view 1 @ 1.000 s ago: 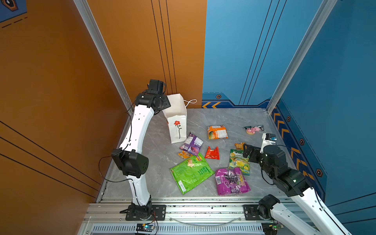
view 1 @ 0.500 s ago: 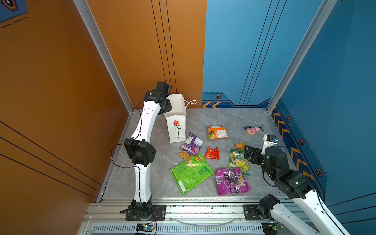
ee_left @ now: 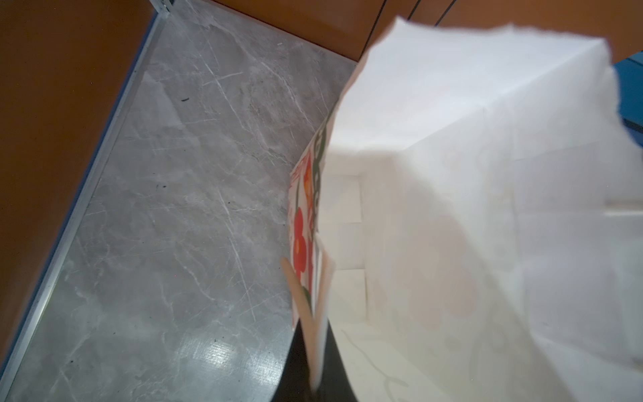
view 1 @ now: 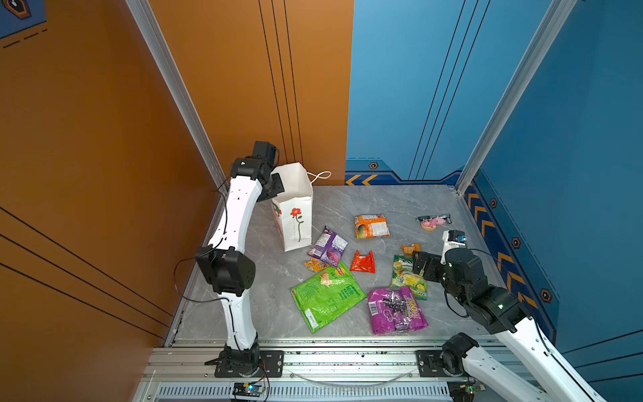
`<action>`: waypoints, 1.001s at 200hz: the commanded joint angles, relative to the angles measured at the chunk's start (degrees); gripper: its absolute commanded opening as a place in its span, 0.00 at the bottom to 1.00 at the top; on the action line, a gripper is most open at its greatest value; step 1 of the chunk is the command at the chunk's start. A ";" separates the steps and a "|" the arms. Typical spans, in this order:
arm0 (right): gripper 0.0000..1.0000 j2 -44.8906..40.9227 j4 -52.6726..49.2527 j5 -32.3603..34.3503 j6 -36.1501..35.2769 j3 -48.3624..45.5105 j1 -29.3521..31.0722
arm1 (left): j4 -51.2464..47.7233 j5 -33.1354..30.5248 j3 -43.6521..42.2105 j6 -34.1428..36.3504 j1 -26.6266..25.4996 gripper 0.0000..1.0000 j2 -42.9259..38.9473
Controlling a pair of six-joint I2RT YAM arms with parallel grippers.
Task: Place the snacks into the paper bag
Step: 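Grasp the white paper bag's rim with the left gripper while the right arm advances, then pull the bag nearer with the left gripper while the right gripper lowers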
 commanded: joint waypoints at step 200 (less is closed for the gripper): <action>1.00 63.84 1.45 -3.08 14.23 27.92 27.17 | 11.89 0.08 -56.70 8.60 6.55 0.00 -57.32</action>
